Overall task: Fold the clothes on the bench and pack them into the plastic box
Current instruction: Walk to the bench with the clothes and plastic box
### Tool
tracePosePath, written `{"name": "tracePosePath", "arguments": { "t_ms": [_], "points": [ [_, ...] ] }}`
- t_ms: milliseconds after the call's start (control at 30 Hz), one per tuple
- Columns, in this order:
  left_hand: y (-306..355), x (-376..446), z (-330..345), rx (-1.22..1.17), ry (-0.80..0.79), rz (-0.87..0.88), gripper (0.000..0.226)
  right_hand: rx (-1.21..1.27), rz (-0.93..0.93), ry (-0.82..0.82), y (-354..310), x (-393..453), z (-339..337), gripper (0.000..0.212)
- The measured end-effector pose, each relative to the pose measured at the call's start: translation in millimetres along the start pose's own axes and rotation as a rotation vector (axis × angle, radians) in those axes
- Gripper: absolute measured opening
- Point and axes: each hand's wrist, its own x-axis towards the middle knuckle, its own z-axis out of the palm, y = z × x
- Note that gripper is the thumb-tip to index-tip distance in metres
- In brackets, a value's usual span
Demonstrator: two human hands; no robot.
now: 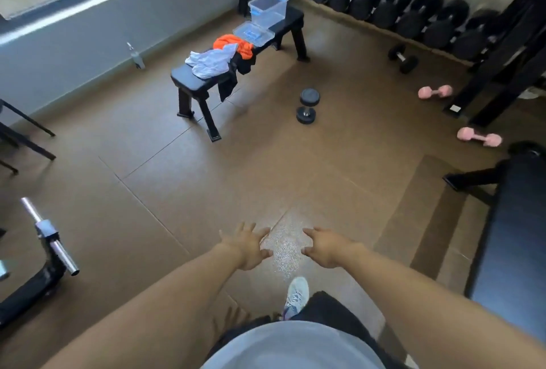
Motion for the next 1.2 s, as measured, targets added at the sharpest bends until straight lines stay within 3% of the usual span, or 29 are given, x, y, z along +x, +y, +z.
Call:
{"name": "tracePosePath", "arguments": {
  "t_ms": [167, 300, 633, 900, 1200],
  "points": [
    [-21, 61, -99, -0.125, 0.112, -0.012, 0.070, -0.026, -0.038, 0.026, 2, 61, -122, 0.069],
    [-39, 114, -156, -0.186, 0.166, 0.002, 0.069, -0.028, -0.049, 0.013, -9, 119, -180, 0.071],
    [-67, 275, -304, -0.033, 0.149, 0.161, 0.069, 0.128, 0.113, 0.045, -9, 223, -298, 0.069],
    [-12, 376, -386, 0.103, 0.022, 0.269, 0.068, 0.226, 0.268, 0.013, 60, 274, -361, 0.069],
    [124, 491, -499, 0.147, 0.021, 0.341, 0.072, 0.279, 0.279, 0.055, 226, 319, -477, 0.073]
  ]
}}
